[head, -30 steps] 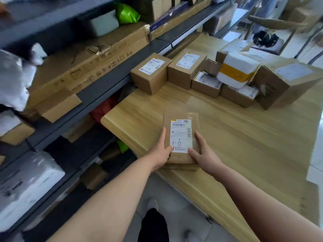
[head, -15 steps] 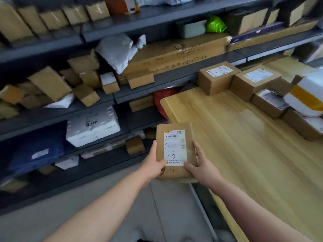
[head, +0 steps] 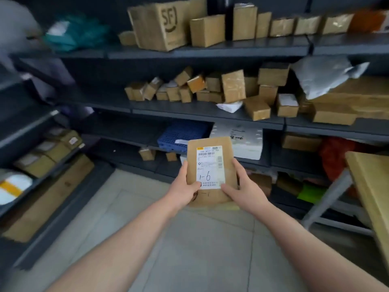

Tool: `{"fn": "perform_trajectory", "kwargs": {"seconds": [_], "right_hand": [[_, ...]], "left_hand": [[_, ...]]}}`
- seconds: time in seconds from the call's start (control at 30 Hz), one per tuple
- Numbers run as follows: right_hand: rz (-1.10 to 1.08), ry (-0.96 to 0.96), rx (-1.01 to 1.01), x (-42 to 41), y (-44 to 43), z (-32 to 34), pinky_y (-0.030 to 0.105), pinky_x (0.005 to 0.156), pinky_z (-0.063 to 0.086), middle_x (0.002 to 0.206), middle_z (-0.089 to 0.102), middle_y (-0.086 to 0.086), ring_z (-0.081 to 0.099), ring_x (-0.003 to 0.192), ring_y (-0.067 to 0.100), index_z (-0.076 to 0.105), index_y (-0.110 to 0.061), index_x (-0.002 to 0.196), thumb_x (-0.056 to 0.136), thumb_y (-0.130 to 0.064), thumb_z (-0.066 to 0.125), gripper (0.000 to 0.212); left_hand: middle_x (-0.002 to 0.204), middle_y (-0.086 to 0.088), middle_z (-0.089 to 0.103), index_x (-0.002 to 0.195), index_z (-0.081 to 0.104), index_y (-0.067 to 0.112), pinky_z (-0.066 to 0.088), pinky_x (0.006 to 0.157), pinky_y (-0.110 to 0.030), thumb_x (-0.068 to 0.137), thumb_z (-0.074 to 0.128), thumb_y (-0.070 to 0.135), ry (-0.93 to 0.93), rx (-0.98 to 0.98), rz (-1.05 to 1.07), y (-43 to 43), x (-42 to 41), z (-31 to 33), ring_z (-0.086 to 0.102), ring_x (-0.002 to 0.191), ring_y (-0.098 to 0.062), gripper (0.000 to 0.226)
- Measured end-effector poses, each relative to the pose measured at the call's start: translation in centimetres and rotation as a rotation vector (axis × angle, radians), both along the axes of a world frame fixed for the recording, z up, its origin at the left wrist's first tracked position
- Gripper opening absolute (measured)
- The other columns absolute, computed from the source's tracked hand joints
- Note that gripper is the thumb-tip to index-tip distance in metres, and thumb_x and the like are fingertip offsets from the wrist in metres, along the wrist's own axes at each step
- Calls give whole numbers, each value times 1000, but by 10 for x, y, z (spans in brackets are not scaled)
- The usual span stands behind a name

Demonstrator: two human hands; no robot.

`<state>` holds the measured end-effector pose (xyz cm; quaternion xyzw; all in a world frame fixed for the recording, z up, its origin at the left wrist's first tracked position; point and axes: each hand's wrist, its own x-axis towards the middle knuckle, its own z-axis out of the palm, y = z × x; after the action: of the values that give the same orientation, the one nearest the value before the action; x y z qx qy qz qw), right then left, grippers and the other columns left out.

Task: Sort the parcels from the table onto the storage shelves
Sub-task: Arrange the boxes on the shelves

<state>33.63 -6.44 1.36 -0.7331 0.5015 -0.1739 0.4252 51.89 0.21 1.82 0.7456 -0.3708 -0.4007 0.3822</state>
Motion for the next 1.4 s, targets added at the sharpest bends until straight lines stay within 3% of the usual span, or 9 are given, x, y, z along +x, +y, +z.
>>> {"fn": "perform_trajectory", "kwargs": {"seconds": [0.23, 0.37, 0.4, 0.5, 0.7, 0.9, 1.03, 1.23, 1.4], "right_hand": [[219, -30, -38, 190, 39, 17, 33, 80, 50, 128, 55, -11, 59, 98, 15, 0, -52, 146, 87, -44, 59, 84], [339, -73, -45, 286, 62, 23, 36, 88, 50, 135, 52, -9, 58, 107, 17, 2, -52, 146, 87, -43, 60, 84], [372, -82, -41, 308, 69, 25, 37, 90, 50, 137, 51, -8, 57, 108, 17, 2, -52, 146, 87, -42, 61, 84], [463, -82, -62, 366, 89, 30, 37, 90, 49, 138, 51, -10, 57, 110, 17, 0, -54, 145, 86, -43, 61, 86], [656, -93, -71, 465, 110, 36, 29, 72, 45, 138, 49, -13, 55, 101, 12, -1, -56, 143, 86, -45, 61, 86], [813, -137, -55, 561, 111, 48, 40, 94, 48, 141, 47, -11, 54, 116, 17, 4, -52, 146, 86, -42, 62, 85], [892, -174, -49, 623, 101, 63, 43, 99, 45, 144, 45, -10, 50, 123, 20, 4, -50, 148, 87, -39, 62, 84], [1048, -237, -42, 706, 93, 87, 40, 92, 50, 145, 43, -10, 53, 118, 18, 5, -49, 148, 89, -34, 63, 84], [1146, -285, 29, 753, 107, 86, 30, 82, 48, 148, 38, -11, 48, 117, 11, 6, -47, 149, 90, -30, 63, 84]], "left_hand": [[144, 12, 46, 155, 2, 37, 44, 89, -25, 97, 54, 13, -30, -32, 217, 75, 171, 16, 50, 121, -13, 81], [118, 28, 52, 153, 8, 41, 41, 57, -3, 97, 54, 14, -74, -70, 360, 121, 251, 26, 54, 92, 5, 78], [110, 32, 53, 152, 11, 44, 40, 56, -2, 97, 55, 15, -81, -77, 403, 133, 268, 28, 53, 88, 8, 76], [120, 24, 51, 151, 11, 46, 41, 81, -18, 96, 56, 18, -97, -83, 514, 166, 312, 33, 52, 101, -2, 76], [147, 12, 40, 152, 3, 44, 45, 101, -39, 96, 56, 21, -68, -80, 708, 212, 381, 39, 47, 124, -18, 80], [140, 10, 45, 153, 2, 42, 49, 88, -33, 97, 55, 19, -106, -84, 856, 224, 452, 51, 51, 117, -16, 80], [128, 13, 52, 151, 11, 43, 48, 72, -24, 96, 54, 18, -173, -88, 924, 215, 497, 68, 55, 97, -4, 74], [149, 7, 40, 154, 0, 38, 47, 100, -40, 97, 53, 22, -210, -73, 1093, 214, 549, 88, 51, 121, -20, 79], [151, 6, 38, 154, 0, 38, 47, 101, -44, 98, 52, 20, -209, -73, 1177, 226, 576, 93, 51, 121, -21, 78]]}}
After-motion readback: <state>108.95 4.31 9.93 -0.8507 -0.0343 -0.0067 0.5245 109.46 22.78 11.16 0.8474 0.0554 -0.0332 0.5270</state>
